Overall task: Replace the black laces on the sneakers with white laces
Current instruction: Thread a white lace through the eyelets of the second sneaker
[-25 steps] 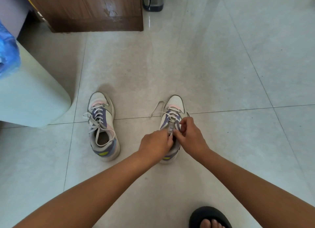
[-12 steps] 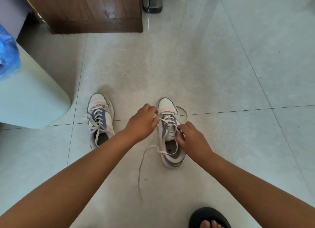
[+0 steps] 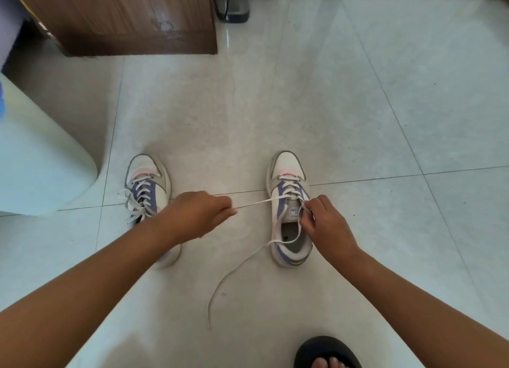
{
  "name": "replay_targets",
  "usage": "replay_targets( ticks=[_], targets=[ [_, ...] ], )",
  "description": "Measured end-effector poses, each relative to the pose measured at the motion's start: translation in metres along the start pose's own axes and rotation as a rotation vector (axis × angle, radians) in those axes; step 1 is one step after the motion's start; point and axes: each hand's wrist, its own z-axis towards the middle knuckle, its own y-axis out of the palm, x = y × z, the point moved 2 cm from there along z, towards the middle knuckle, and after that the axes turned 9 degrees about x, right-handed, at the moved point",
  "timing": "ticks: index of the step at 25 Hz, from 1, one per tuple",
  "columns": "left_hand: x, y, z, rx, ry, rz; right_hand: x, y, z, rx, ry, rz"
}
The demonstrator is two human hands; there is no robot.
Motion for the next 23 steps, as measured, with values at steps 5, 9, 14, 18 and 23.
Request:
replay_targets(
  ticks=[5, 9, 14, 18, 23],
  targets=[
    [-0.010, 0.024, -0.034, -0.100, -0.028, 0.046, 0.010, 0.006, -0.007, -0.140, 0.008, -0.010],
    [0.023, 0.043, -0.010, -0.229, -0.177, -0.366, 0.007, 0.002, 0.000, -0.247, 0.077, -0.016],
    [0.058, 0.042, 0.064, -0.040, -0.345, -0.806, -0.019, 0.003, -0.006, -0.069, 0.095, 0.003],
    [0.060, 0.055, 0.083, -0.245, -0.420, -0.905, -0.021, 0.017, -0.004, -0.233, 0.344, 0.010],
    [0.045, 0.049, 0.073, -0.343, -0.372, -0.913, -0.024, 0.017, 0.003, -0.289, 0.382, 0.007]
  ],
)
